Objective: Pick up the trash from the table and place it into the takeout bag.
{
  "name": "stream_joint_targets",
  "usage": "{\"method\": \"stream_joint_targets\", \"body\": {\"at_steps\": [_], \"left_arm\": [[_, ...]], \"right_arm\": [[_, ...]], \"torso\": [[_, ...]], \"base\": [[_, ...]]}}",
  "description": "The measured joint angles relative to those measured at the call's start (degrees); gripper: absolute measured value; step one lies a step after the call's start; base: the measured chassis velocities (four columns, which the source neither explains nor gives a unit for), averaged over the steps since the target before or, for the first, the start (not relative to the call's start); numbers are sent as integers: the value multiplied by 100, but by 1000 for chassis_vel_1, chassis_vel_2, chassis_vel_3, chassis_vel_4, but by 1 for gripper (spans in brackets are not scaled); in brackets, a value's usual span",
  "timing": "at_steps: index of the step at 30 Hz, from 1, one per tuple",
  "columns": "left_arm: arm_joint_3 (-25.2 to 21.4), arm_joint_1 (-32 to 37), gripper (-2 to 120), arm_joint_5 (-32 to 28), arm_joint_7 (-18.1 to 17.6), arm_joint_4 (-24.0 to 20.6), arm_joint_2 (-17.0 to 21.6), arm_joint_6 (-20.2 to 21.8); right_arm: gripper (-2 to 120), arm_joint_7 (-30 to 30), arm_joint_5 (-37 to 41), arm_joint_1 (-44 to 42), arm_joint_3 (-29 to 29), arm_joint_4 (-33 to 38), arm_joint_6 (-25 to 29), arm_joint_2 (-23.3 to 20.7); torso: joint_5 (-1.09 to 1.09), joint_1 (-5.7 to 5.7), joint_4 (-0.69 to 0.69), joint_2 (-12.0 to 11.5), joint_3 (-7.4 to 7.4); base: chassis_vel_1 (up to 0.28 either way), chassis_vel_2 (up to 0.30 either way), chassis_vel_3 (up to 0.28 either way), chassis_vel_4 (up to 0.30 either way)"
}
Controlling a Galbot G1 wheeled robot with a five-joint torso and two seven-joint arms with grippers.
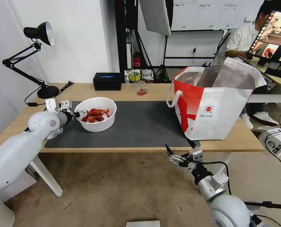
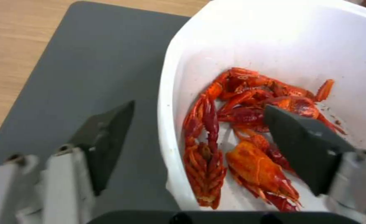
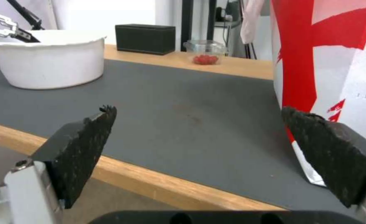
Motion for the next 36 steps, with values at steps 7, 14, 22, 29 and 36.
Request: {"method": "stream_joint_targets", "body": {"at_steps": [7, 14, 22, 29, 36], "left_arm": [[144, -61, 50, -1, -4, 4, 92, -2], [189, -58, 26, 1, 7, -33, 189, -4], [162, -5, 0, 2, 105, -96, 234, -34], [-163, 179, 0, -41, 230, -304, 207, -203], [-495, -91, 0, -321, 237, -1026, 206, -315]], "right_arm": [[100, 0, 0, 0, 0, 0, 0, 0], [100, 0, 0, 0, 0, 0, 0, 0], [100, 0, 0, 0, 0, 0, -1, 0], [100, 0, 0, 0, 0, 0, -1, 0], [100, 0, 0, 0, 0, 0, -1, 0]], "torso": [[0, 0, 0, 0, 0], [0, 0, 1, 0, 0], [0, 0, 0, 0, 0], [-2, 0, 1, 0, 0], [0, 0, 1, 0, 0]], "base": [[0, 0, 0, 0], [0, 0, 0, 0], [0, 0, 0, 0], [0, 0, 0, 0], [0, 0, 0, 0]]}}
